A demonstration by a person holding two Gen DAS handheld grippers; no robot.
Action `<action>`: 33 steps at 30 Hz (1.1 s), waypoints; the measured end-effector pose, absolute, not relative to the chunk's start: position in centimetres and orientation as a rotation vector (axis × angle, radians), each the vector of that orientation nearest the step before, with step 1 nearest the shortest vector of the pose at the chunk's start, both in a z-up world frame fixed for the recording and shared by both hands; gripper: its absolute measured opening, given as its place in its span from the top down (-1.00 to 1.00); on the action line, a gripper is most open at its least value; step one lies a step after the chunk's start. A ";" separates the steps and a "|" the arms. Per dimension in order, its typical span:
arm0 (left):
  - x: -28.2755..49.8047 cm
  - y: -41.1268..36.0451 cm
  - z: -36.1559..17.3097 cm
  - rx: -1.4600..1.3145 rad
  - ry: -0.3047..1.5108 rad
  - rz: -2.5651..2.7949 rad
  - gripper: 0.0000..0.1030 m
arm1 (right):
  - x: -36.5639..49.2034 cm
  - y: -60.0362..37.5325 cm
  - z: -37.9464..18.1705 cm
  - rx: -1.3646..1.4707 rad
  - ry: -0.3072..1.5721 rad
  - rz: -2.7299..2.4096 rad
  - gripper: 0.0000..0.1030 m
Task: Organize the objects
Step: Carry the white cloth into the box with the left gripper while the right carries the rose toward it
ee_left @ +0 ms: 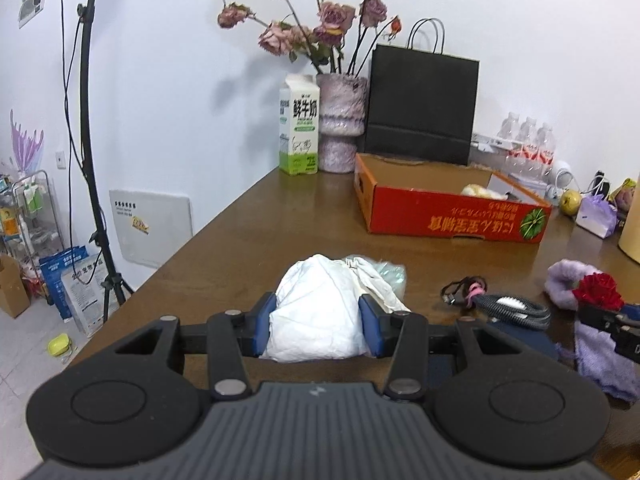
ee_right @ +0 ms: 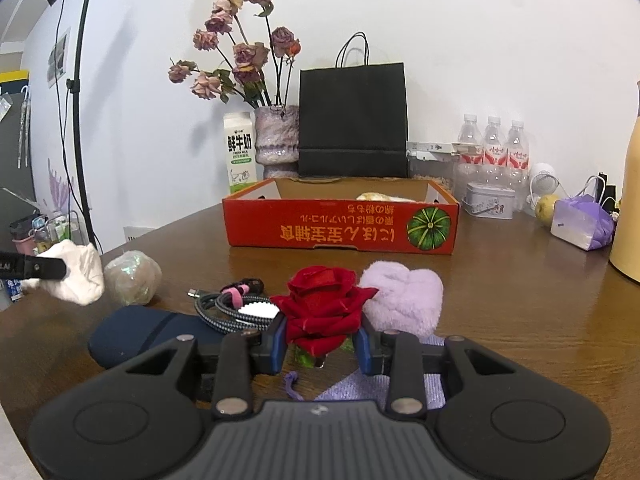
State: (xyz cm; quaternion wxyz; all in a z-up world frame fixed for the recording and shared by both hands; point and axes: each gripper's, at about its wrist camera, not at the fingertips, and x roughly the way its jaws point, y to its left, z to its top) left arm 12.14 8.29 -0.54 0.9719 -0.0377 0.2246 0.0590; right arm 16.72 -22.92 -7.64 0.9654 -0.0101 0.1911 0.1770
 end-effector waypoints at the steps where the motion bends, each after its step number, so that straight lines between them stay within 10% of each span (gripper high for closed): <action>1: 12.1 8.1 -0.3 -0.075 0.446 0.115 0.12 | 16.7 -22.9 -7.5 -0.020 0.382 0.361 0.37; 33: 18.4 1.6 4.9 -0.094 0.332 -0.023 0.11 | 20.4 -21.8 -1.3 -0.036 0.249 0.410 0.37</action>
